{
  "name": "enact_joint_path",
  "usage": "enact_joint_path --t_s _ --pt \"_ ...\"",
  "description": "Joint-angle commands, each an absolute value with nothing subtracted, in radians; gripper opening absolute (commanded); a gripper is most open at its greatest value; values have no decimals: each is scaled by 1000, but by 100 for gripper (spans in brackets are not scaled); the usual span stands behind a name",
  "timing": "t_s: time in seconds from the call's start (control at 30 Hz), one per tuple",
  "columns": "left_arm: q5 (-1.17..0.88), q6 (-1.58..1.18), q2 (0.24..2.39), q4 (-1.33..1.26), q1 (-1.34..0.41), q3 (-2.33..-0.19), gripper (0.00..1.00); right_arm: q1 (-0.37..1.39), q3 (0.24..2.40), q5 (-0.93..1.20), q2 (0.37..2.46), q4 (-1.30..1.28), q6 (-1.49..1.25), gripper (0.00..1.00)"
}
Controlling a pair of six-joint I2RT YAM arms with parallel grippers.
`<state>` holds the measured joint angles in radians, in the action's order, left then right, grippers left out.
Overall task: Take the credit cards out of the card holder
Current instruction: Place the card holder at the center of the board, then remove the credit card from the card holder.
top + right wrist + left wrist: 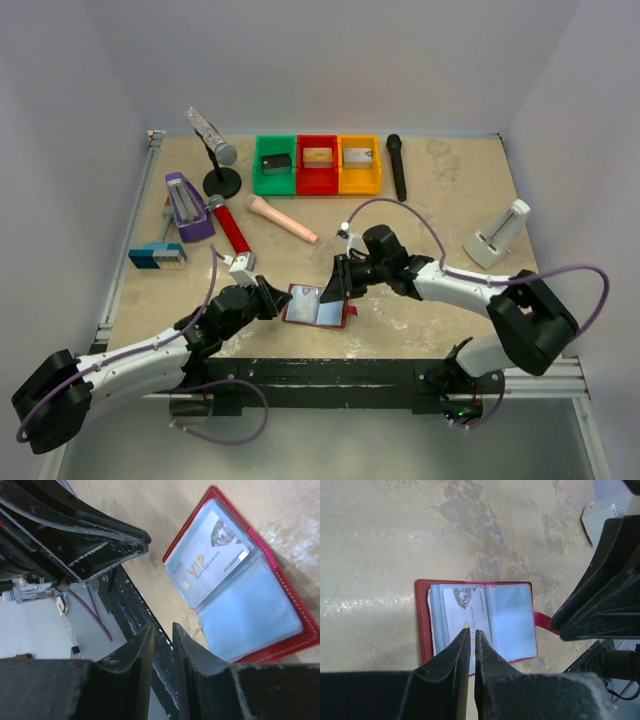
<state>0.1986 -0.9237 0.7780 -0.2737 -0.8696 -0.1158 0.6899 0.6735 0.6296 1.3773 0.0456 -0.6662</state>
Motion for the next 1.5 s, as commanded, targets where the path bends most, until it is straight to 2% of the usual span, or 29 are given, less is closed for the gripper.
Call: enact_joint_path --t_s 0.0,0.43,1.13,1.33,1.47 --pt "179 -913 811 -273 -842 -106 12 752 672 654 1462 247 -755 25" --pt "129 -922 937 -357 -833 -71 11 749 650 566 1598 225 -762 32" --pt "78 -997 911 -434 -836 34 11 684 681 546 1651 111 -629 35" --pt "110 -993 775 -344 -834 20 11 683 692 537 1566 61 -621 38" --pt "153 -956 680 -250 -830 -34 15 681 698 540 1503 51 -646 44"
